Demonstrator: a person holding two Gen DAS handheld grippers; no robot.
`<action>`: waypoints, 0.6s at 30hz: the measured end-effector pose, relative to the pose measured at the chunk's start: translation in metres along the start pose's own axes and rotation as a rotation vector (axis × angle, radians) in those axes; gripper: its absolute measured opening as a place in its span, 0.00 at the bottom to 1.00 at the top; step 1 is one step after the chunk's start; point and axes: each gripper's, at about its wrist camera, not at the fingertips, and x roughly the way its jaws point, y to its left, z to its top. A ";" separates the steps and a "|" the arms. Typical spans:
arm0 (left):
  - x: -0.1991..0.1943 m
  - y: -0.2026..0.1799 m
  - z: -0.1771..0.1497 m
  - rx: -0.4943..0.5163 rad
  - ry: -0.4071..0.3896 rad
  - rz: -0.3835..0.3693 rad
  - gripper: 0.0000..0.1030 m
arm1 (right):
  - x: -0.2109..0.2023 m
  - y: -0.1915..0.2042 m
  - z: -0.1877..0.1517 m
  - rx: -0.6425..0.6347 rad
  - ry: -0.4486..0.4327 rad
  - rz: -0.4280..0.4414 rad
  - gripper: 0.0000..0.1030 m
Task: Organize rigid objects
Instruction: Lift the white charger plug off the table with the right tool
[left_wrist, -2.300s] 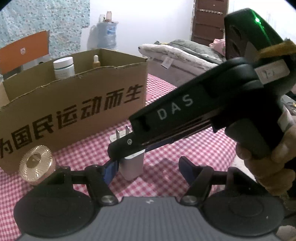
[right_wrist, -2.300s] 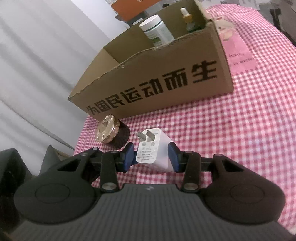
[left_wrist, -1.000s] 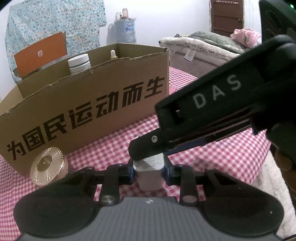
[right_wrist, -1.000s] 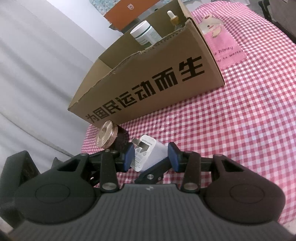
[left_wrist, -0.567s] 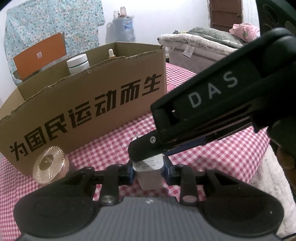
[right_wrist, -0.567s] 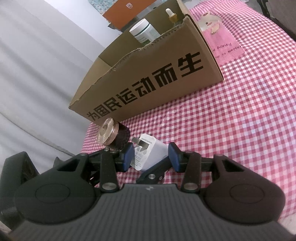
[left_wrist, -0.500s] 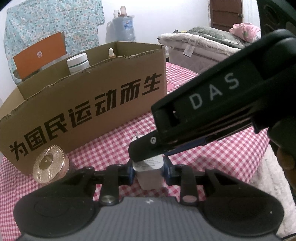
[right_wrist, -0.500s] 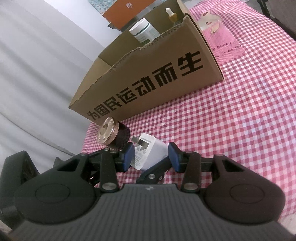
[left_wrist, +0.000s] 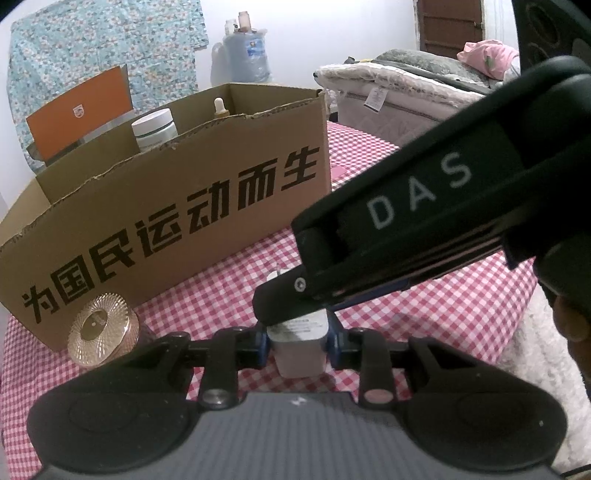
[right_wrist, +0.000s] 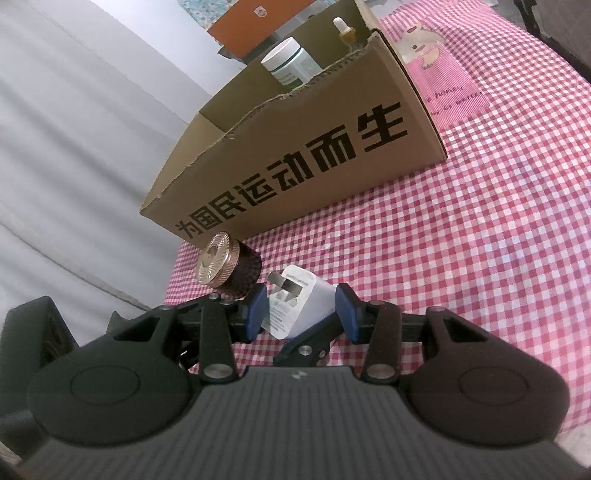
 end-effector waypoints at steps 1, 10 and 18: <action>0.000 0.000 0.000 -0.001 0.000 0.000 0.29 | 0.001 0.001 0.000 0.000 0.000 0.000 0.40; 0.000 0.000 0.000 -0.002 0.000 -0.001 0.29 | 0.001 0.001 0.001 0.002 -0.001 0.002 0.40; 0.000 0.000 0.000 -0.001 0.001 0.003 0.29 | 0.000 0.000 0.000 0.006 -0.004 0.005 0.40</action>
